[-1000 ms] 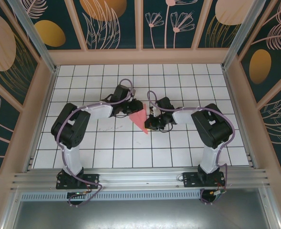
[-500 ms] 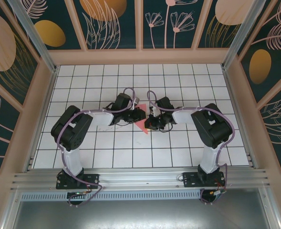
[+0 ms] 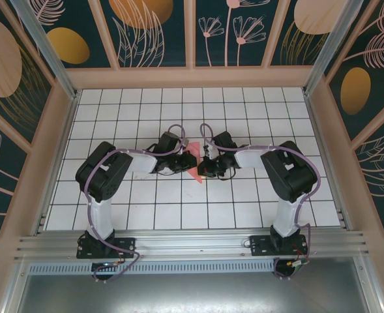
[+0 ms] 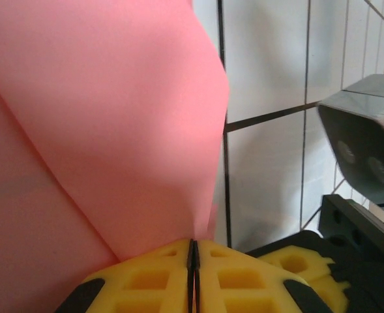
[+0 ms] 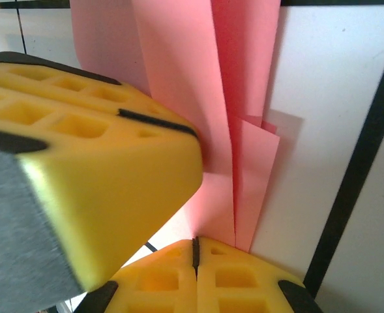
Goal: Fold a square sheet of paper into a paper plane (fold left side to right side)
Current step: Fourth fold the wing at the center of the table.
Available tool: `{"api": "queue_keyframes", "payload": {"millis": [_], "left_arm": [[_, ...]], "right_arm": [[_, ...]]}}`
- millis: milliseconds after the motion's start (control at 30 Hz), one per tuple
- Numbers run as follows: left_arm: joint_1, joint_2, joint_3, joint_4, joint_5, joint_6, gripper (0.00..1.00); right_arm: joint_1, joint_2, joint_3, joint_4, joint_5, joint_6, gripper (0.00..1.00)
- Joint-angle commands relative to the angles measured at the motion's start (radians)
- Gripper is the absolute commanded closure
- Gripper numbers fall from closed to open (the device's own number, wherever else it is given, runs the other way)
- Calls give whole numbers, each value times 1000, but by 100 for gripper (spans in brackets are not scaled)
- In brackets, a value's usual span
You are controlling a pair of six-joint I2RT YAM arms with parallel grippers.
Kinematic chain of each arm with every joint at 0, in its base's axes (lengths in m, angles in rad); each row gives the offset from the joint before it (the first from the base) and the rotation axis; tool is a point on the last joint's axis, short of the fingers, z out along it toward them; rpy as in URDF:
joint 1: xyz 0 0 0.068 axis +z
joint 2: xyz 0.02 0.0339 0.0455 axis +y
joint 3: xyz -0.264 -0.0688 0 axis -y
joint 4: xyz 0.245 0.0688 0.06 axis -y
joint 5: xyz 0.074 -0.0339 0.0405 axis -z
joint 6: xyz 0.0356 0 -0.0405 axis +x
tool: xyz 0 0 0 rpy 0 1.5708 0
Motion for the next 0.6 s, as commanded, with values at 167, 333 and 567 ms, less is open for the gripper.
{"api": "queue_keyframes", "payload": {"millis": [167, 333, 567], "left_arm": [[4, 48, 55, -88, -79, 35, 90], [25, 58, 63, -90, -88, 46, 91], [67, 72, 93, -99, -85, 72, 91]], "right_arm": [[2, 68, -17, -194, 150, -55, 100], [3, 70, -15, -207, 158, -63, 100], [3, 73, -19, -221, 165, -75, 100]]}}
